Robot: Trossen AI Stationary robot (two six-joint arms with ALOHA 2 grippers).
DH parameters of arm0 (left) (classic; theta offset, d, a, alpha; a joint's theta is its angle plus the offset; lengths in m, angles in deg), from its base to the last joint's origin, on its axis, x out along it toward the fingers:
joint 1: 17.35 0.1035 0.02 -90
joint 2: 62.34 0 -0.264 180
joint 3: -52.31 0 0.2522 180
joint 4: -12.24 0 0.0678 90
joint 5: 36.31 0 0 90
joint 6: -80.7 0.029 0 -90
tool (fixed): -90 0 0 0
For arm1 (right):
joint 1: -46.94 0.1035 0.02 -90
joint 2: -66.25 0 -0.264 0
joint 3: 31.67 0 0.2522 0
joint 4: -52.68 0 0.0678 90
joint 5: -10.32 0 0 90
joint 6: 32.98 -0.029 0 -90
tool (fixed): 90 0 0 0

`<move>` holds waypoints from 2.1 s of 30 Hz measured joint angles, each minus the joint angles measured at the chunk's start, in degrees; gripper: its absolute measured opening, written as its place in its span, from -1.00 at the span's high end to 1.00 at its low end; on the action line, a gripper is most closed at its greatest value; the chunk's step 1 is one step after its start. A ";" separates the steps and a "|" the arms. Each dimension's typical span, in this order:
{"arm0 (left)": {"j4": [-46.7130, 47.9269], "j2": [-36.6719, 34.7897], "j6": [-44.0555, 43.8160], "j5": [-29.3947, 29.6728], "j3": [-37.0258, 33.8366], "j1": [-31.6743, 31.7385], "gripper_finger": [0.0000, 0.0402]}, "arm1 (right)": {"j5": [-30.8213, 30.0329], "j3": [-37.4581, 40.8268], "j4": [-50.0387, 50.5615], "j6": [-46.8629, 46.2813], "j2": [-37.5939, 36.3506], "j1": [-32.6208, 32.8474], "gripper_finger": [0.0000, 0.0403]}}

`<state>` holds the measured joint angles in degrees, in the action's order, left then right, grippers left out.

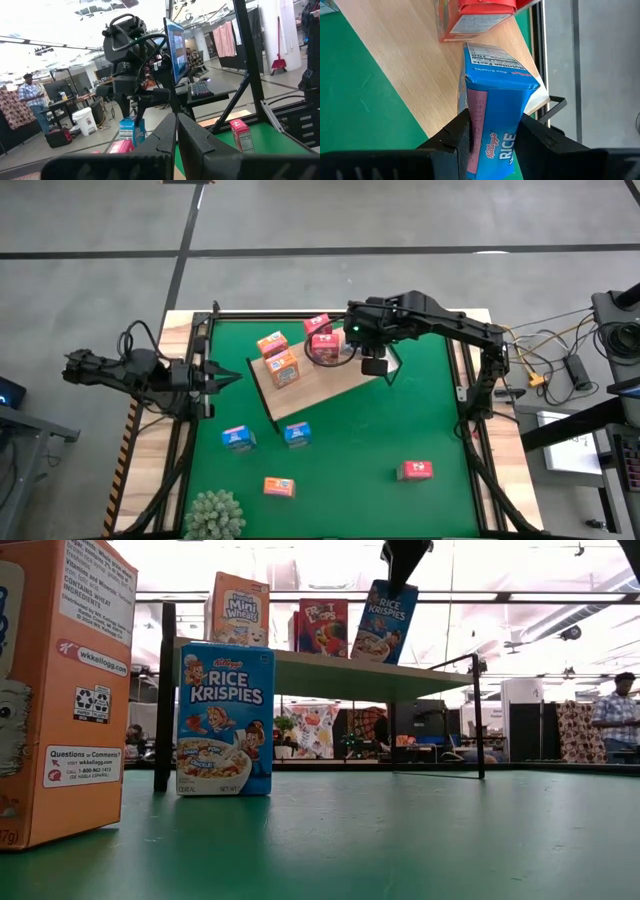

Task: Stack cereal on shelf
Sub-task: Put the right blue cereal box on the shelf

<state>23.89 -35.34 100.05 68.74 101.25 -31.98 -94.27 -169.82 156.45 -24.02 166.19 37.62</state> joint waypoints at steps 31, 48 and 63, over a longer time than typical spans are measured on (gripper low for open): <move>-1.77 3.04 -0.37 -0.01 0.02 0.01 1.00 | -0.83 -5.06 -0.05 0.14 -0.28 -2.68 -0.07; -0.32 3.41 -2.80 -0.02 0.04 0.00 1.00 | 3.64 18.43 -11.07 -4.94 -14.76 2.57 0.83; -1.98 4.98 -3.04 -0.02 0.05 0.00 1.00 | -7.37 48.23 -36.78 -4.83 -30.99 2.40 0.96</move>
<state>21.91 -30.35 97.02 68.72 101.30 -31.98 -101.64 -121.60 119.68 -28.85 135.19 40.02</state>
